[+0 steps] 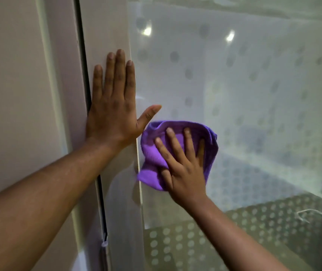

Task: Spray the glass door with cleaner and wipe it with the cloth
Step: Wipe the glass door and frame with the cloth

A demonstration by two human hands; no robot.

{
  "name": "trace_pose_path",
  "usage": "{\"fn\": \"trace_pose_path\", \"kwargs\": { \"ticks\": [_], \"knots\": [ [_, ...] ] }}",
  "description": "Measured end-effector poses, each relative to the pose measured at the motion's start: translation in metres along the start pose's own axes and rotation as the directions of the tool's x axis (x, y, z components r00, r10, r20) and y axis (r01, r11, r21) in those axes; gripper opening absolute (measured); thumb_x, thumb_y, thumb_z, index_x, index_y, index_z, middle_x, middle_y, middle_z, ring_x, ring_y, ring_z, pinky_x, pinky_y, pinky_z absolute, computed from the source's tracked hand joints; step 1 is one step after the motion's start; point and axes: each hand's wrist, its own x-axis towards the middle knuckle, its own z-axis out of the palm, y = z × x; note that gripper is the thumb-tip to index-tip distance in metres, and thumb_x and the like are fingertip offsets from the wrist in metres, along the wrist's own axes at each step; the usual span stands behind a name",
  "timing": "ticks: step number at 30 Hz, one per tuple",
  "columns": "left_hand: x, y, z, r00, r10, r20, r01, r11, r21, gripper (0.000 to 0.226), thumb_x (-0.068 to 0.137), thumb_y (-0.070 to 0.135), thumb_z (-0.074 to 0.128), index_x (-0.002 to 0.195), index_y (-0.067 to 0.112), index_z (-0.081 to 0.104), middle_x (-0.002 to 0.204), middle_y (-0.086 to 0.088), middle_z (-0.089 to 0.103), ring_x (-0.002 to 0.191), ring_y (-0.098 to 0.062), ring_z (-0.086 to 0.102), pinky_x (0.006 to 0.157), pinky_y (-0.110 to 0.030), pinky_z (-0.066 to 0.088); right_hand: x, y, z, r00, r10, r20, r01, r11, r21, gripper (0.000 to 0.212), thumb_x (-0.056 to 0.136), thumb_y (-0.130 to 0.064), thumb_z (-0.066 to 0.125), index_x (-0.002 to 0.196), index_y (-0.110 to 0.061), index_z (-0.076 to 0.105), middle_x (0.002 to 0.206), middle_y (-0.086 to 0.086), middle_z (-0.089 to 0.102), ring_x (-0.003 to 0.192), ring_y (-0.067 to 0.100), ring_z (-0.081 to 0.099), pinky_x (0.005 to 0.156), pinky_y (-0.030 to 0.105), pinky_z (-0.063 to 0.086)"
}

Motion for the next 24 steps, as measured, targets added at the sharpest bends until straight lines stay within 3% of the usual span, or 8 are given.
{"fn": "trace_pose_path", "kwargs": {
  "ticks": [2, 4, 6, 8, 10, 14, 17, 24],
  "knots": [
    [0.000, 0.000, 0.000, 1.000, -0.002, -0.007, 0.002, 1.000, -0.003, 0.103, 0.101, 0.079, 0.015, 0.167, 0.000, 0.003, 0.176, -0.024, 0.000, 0.165, -0.039, 0.000, 0.133, -0.057, 0.005, -0.017, 0.032, 0.000, 0.994, -0.108, 0.026, 0.109, 0.993, -0.035, 0.071, 0.095, -0.040, 0.047, 0.163, -0.035, 0.030, 0.175, -0.004, 0.017, 0.164, 0.032, 0.004, 0.127, 0.067, 0.009],
    [0.000, 0.001, 0.001, 1.000, -0.006, -0.010, 0.006, 1.000, -0.005, 0.103, 0.102, 0.078, 0.015, 0.167, 0.000, 0.004, 0.176, -0.024, 0.001, 0.165, -0.039, 0.000, 0.133, -0.057, 0.005, -0.033, 0.047, 0.006, 0.986, 0.153, -0.067, -0.152, 0.988, 0.027, 0.077, 0.090, -0.032, 0.047, 0.164, -0.034, 0.027, 0.175, -0.002, 0.018, 0.164, 0.031, 0.006, 0.126, 0.069, 0.009],
    [-0.001, 0.001, 0.001, 1.000, -0.012, -0.014, 0.012, 1.000, -0.006, 0.102, 0.102, 0.078, 0.015, 0.167, 0.000, 0.004, 0.176, -0.024, 0.001, 0.165, -0.039, 0.000, 0.133, -0.057, 0.005, -0.043, 0.022, 0.016, 0.802, 0.570, -0.177, -0.547, 0.821, 0.167, 0.088, 0.085, -0.027, 0.045, 0.167, -0.038, 0.015, 0.176, 0.000, 0.015, 0.164, 0.032, 0.006, 0.126, 0.070, 0.005],
    [-0.002, 0.001, 0.001, 1.000, -0.013, -0.014, 0.013, 1.000, -0.006, 0.102, 0.102, 0.078, 0.014, 0.167, 0.000, 0.004, 0.176, -0.024, 0.001, 0.165, -0.039, 0.000, 0.133, -0.057, 0.004, -0.052, -0.021, 0.030, 0.657, 0.732, -0.182, -0.696, 0.681, 0.229, 0.089, 0.084, -0.027, 0.044, 0.166, -0.040, 0.012, 0.177, 0.002, 0.012, 0.164, 0.035, 0.006, 0.125, 0.073, 0.005],
    [-0.002, 0.001, 0.000, 1.000, -0.012, -0.013, 0.012, 1.000, -0.010, 0.102, 0.102, 0.078, 0.014, 0.167, 0.001, 0.003, 0.177, -0.023, 0.000, 0.165, -0.038, -0.001, 0.133, -0.057, 0.004, -0.072, -0.051, 0.040, 0.759, 0.646, -0.085, -0.620, 0.756, 0.212, 0.092, 0.082, -0.028, 0.046, 0.168, -0.035, 0.012, 0.178, 0.001, 0.005, 0.164, 0.038, 0.001, 0.126, 0.070, -0.002],
    [-0.001, 0.000, -0.002, 1.000, -0.018, -0.011, 0.018, 1.000, -0.024, 0.101, 0.102, 0.078, 0.013, 0.168, 0.002, 0.002, 0.177, -0.022, -0.001, 0.165, -0.038, -0.001, 0.133, -0.056, 0.004, -0.151, -0.033, 0.052, 0.979, 0.201, 0.030, -0.202, 0.979, 0.022, 0.093, 0.081, -0.036, 0.052, 0.167, -0.037, 0.016, 0.178, -0.005, 0.001, 0.164, 0.035, -0.002, 0.127, 0.062, -0.005],
    [-0.001, 0.000, -0.002, 1.000, -0.022, -0.014, 0.021, 1.000, -0.023, 0.102, 0.101, 0.079, 0.011, 0.168, 0.002, 0.003, 0.177, -0.022, 0.000, 0.165, -0.037, -0.001, 0.133, -0.055, 0.004, -0.170, -0.024, 0.055, 0.991, 0.113, 0.076, -0.110, 0.993, -0.046, 0.093, 0.075, -0.037, 0.054, 0.163, -0.038, 0.023, 0.178, -0.007, 0.000, 0.164, 0.032, -0.003, 0.120, 0.064, 0.007],
    [0.001, -0.001, -0.003, 1.000, -0.018, -0.025, 0.016, 0.998, -0.054, 0.104, 0.100, 0.080, 0.011, 0.167, 0.001, 0.010, 0.177, -0.022, 0.004, 0.165, -0.037, 0.002, 0.133, -0.055, 0.006, -0.083, -0.056, 0.047, 0.970, 0.241, 0.020, -0.242, 0.970, 0.014, 0.092, 0.084, -0.039, 0.052, 0.167, -0.038, 0.010, 0.178, -0.005, -0.001, 0.164, 0.034, -0.005, 0.117, 0.071, 0.013]
  ]
}}
